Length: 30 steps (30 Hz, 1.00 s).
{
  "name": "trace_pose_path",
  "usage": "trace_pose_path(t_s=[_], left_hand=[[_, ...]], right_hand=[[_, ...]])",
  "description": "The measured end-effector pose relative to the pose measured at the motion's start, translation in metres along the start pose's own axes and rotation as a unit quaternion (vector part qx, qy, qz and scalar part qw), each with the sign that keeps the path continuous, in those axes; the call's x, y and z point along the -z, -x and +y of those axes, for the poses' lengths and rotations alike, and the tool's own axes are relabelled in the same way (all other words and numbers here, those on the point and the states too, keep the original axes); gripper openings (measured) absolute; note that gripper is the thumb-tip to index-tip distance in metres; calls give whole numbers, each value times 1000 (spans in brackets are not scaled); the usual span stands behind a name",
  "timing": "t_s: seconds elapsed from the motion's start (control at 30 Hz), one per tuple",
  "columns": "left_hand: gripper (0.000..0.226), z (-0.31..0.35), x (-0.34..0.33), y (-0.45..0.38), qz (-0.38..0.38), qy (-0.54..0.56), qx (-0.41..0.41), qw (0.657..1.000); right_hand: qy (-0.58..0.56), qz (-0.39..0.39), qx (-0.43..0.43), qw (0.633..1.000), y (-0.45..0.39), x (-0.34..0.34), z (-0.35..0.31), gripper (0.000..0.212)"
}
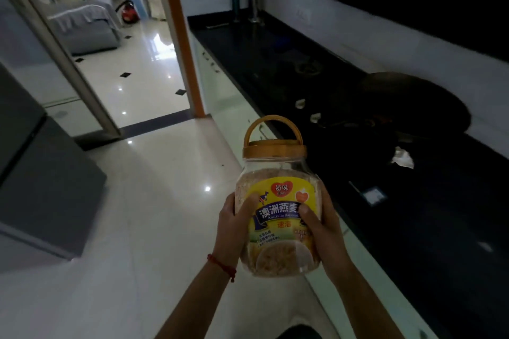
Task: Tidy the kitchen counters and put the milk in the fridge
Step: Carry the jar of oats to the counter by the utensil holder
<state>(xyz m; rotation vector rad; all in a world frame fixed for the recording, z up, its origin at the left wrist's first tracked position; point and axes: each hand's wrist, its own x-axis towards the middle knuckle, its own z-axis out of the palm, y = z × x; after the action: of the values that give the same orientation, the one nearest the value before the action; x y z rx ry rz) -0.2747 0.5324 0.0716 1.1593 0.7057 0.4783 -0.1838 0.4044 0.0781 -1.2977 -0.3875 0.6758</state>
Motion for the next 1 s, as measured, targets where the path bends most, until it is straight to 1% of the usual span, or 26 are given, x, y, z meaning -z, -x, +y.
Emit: trace_pose_path(t_s=[0.07, 0.17, 0.3, 0.43, 0.47, 0.57, 0.7, 0.77, 0.93, 0.97, 1.0], left_hand=[[61, 7, 23, -9, 18, 6, 0, 1000], [59, 13, 47, -28, 42, 12, 4, 999], [62, 24, 76, -76, 90, 9, -6, 996], [42, 52, 107, -144, 118, -2, -27, 993], [42, 61, 114, -159, 128, -2, -27, 991], [56, 84, 142, -198, 161, 4, -32, 986], [66, 106, 181, -243, 203, 16, -32, 978], [69, 115, 202, -267, 216, 18, -28, 976], [65, 139, 258, -348, 235, 23, -33, 971], [68, 145, 270, -367, 234, 24, -35, 971], [76, 151, 282, -387, 232, 25, -34, 972]], right_hand=[[18, -13, -2, 1000, -13, -22, 6, 74], [47, -37, -8, 998, -43, -47, 13, 73], [74, -63, -14, 995, -103, -82, 23, 94], [92, -100, -16, 991, -182, -122, 31, 104], [93, -108, -19, 990, -201, -134, 31, 106], [111, -144, -28, 983, -253, -172, 30, 108], [113, -192, -48, 974, -311, -223, 35, 115], [116, -210, -55, 969, -340, -248, 40, 113], [99, -234, -70, 965, -425, -311, 59, 106], [95, -234, -70, 965, -443, -324, 63, 101], [95, -230, -70, 966, -461, -337, 65, 96]])
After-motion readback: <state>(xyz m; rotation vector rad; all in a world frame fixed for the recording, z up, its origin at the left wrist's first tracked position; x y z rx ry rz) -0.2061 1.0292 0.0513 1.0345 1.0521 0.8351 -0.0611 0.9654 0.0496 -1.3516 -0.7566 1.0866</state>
